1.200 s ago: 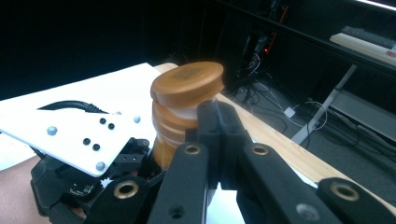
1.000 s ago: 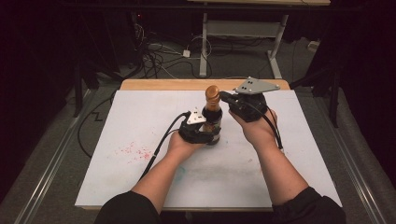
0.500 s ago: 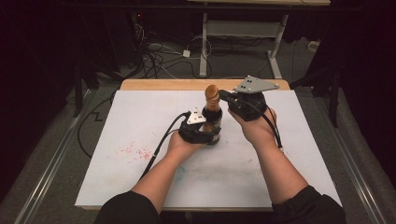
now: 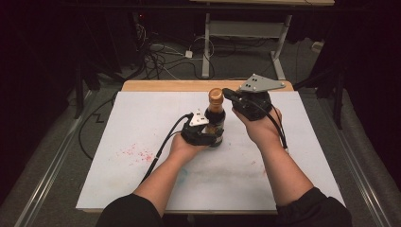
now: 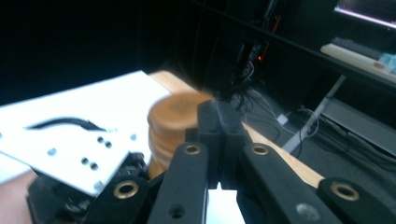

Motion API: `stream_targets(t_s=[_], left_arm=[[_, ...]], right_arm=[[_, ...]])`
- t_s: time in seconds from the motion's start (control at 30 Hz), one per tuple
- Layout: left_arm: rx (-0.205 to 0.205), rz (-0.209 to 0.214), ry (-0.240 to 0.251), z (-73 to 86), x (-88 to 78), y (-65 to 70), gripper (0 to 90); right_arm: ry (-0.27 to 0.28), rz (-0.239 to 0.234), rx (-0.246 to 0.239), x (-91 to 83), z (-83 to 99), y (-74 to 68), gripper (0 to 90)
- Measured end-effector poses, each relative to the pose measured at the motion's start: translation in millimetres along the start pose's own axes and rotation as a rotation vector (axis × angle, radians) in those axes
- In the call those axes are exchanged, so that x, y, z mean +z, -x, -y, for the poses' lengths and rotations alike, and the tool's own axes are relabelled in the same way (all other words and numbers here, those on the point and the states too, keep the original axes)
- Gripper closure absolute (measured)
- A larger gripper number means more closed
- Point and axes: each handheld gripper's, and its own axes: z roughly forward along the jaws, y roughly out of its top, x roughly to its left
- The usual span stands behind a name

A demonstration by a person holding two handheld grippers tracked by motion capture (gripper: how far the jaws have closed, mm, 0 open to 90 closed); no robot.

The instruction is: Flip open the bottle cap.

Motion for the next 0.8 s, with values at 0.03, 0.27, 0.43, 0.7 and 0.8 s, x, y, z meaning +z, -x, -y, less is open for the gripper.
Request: stream_targets(t_s=[0.03, 0.27, 0.43, 0.7, 0.8], left_arm=[[-0.002, 0.001, 0.001, 0.0, 0.0, 0.0, 28.8], [-0.003, 0.001, -0.001, 0.1, -0.2, -0.6, 28.8], [-0.005, 0.003, 0.002, 0.7, -0.6, -1.1, 28.9], [-0.005, 0.000, 0.002, 0.7, -0.4, -0.9, 28.9], [0.002, -0.003, 0.005, 0.6, 0.4, 0.7, 28.9]], right_arm=[[-0.008, 0.001, 0.003, 0.8, 2.3, 0.5, 90.0], [-0.046, -0.005, -0.010, 6.0, 8.7, -1.5, 90.0], [-0.027, -0.007, -0.014, 4.8, 1.8, -3.8, 90.0], [-0.006, -0.005, -0.030, 4.2, -6.5, -7.6, 90.0], [0.008, -0.019, -0.029, 3.6, -10.0, -9.7, 90.0]])
